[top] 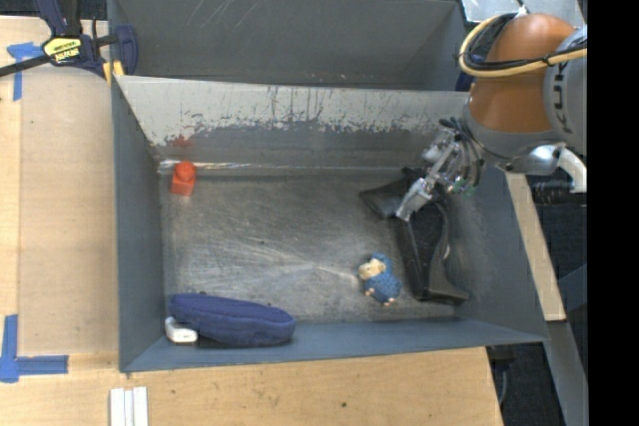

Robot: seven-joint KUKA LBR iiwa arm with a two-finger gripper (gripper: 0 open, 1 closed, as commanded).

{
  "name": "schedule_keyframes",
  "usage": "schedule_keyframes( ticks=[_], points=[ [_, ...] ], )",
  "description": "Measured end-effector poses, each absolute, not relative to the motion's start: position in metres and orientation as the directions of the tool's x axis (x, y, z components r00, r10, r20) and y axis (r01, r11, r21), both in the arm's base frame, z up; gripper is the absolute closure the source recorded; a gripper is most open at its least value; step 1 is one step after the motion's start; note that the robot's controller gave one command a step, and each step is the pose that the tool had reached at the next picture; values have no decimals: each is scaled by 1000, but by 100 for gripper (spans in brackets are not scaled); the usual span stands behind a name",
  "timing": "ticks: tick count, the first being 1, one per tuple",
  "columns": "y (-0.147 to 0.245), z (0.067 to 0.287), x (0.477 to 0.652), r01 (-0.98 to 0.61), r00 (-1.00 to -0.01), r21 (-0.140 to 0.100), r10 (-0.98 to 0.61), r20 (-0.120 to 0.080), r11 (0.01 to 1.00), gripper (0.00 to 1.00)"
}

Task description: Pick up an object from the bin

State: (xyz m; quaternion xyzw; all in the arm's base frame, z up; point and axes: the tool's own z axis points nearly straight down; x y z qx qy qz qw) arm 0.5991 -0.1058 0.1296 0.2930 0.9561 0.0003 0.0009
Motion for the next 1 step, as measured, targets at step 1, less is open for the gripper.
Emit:
schedule_keyframes(
  ticks=[1],
  points=[
    [-99, 75, 589, 735, -678, 6, 735, -8, 678, 0]
  ],
)
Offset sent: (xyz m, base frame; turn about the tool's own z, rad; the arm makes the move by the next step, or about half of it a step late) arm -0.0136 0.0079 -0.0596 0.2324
